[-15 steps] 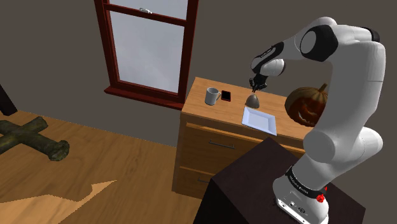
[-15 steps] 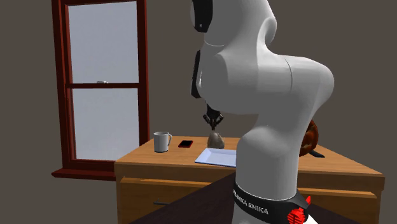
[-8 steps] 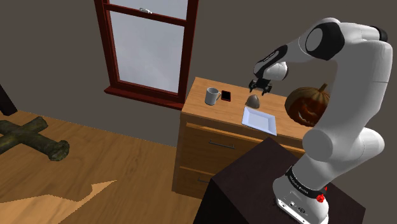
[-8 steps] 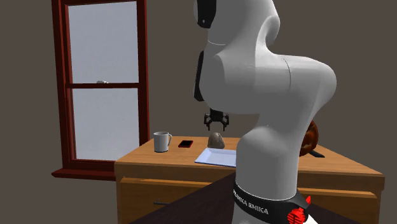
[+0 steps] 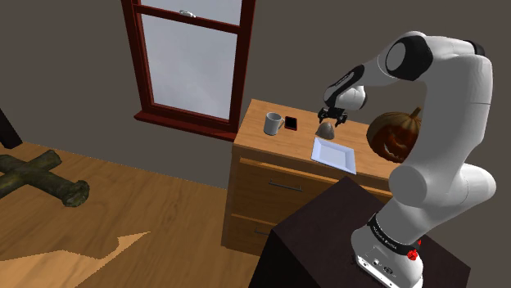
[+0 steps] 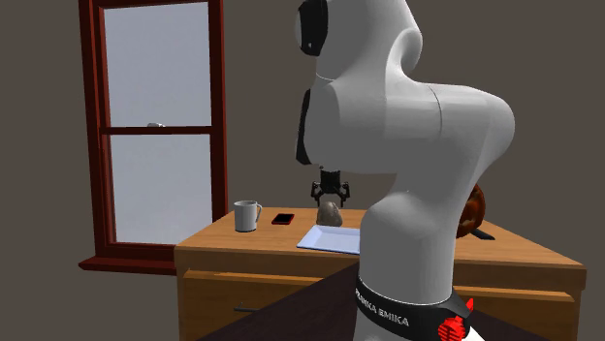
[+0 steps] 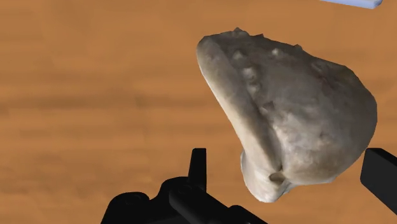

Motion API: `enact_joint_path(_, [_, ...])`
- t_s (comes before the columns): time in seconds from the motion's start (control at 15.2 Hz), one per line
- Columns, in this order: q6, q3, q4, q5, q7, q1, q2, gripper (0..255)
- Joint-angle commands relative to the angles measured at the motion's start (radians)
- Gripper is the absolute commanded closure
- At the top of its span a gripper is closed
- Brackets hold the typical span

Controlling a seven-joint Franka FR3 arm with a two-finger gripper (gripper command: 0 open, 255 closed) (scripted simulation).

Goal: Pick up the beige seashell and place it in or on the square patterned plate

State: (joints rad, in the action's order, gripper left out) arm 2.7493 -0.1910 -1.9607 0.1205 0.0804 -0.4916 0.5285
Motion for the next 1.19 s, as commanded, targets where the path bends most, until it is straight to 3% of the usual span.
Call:
enact_joint_path(0.0, [0.003,0.001,0.001,0.001,-0.001,-0.002,0.006,0])
enact_joint_path(0.33, [0.003,0.001,0.001,0.001,-0.001,-0.002,0.006,0])
enact_joint_path(0.4, [0.004,0.001,0.0,0.001,-0.001,-0.002,0.006,255])
enact_joint_path(1.12, [-0.016,-0.005,-0.001,-0.005,0.003,0.003,-0.015,255])
